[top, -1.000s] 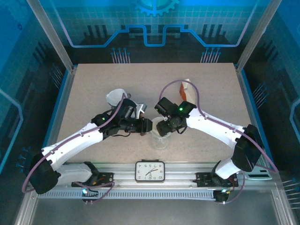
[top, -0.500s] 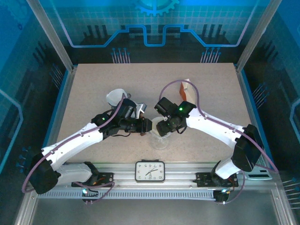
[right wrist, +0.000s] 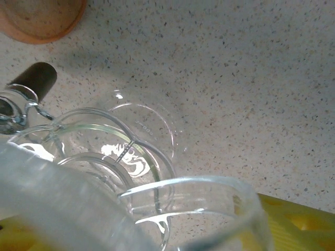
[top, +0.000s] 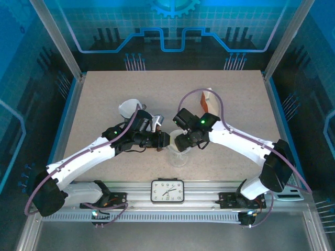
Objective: Place the coffee filter in the dripper
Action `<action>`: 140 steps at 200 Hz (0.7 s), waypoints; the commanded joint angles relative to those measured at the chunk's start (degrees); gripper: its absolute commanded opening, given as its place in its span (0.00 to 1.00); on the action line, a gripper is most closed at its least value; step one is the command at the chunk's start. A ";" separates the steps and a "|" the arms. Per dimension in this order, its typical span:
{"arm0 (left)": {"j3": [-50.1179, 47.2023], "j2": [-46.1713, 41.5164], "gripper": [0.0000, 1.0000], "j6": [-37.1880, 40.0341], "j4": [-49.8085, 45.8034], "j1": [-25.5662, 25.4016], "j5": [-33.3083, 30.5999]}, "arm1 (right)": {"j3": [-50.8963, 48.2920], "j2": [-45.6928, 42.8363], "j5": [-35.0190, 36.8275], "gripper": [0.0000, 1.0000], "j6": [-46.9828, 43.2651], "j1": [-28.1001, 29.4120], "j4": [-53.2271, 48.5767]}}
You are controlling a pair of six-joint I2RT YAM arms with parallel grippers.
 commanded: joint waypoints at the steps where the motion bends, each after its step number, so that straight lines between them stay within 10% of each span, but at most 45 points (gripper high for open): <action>1: 0.47 -0.11 0.30 0.17 -0.40 0.30 0.85 | 1.70 -3.06 1.57 0.72 0.81 0.85 0.60; 140: -0.12 -0.22 0.31 0.19 -0.43 0.35 0.59 | 5.99 -8.02 4.27 0.71 0.12 0.39 -5.27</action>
